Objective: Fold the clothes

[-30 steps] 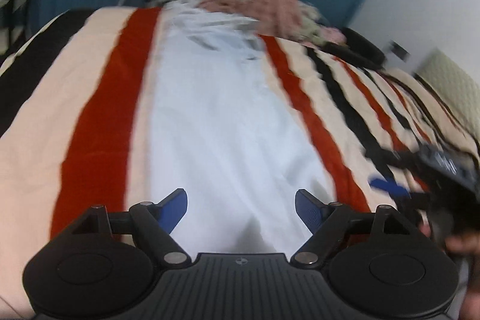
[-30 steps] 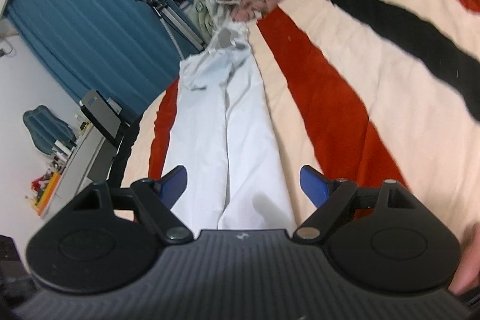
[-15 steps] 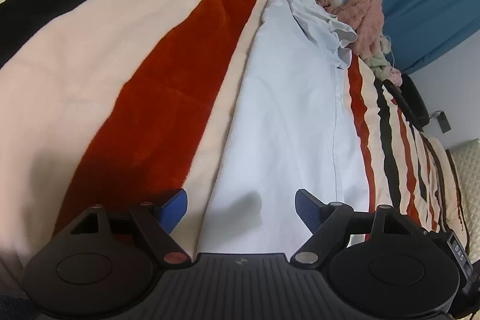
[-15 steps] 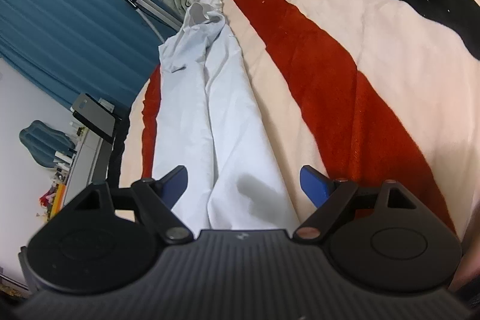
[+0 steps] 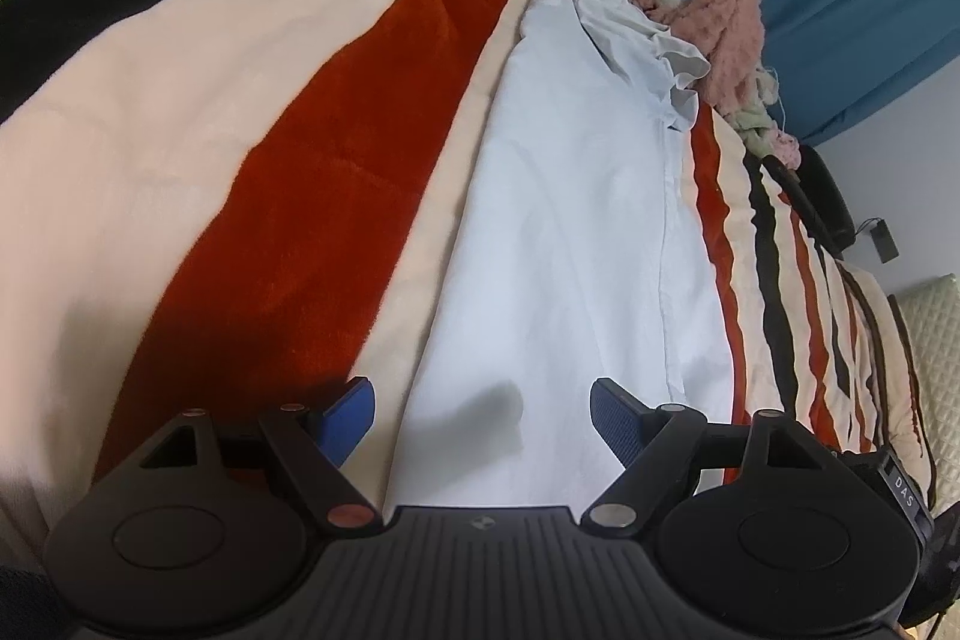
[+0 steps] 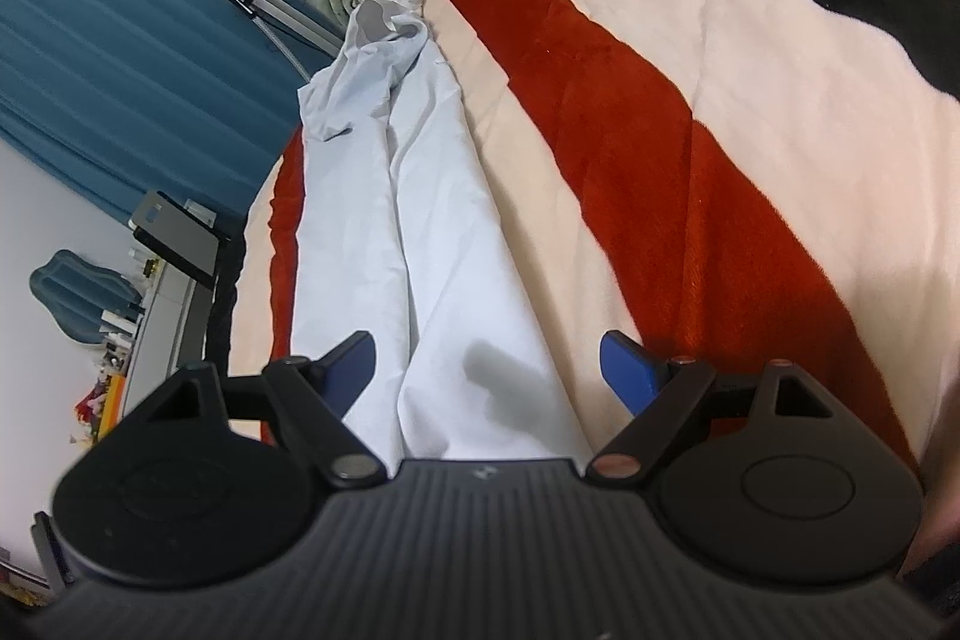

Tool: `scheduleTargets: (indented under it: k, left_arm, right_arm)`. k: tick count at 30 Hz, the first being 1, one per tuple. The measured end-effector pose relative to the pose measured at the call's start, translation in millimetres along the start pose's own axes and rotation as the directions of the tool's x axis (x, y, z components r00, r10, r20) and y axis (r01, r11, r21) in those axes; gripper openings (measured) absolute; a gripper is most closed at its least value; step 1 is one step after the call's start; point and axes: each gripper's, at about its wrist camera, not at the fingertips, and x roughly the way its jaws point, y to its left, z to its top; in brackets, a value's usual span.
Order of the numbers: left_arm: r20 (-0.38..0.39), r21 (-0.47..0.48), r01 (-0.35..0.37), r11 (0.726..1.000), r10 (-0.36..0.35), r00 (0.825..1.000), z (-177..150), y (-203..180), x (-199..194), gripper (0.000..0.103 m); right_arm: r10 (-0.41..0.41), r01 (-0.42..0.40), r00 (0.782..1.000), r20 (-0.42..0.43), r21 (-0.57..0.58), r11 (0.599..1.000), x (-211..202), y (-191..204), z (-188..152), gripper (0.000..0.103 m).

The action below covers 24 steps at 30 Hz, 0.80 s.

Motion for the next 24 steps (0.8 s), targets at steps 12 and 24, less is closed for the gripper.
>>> scheduleTargets:
  k: [12,24]
  left_arm:
    - [0.002,0.013,-0.035,0.999,0.035,0.999,-6,1,1,0.081]
    - [-0.080,0.028,-0.054,0.998,0.056,0.995,-12,1,16,0.076]
  right_arm:
    - [0.017,-0.012,0.997,-0.069,0.077,0.997,10,-10,-3,0.074]
    - [-0.046,0.061,0.990,-0.131,0.116,0.991,23,-19,-10,0.072]
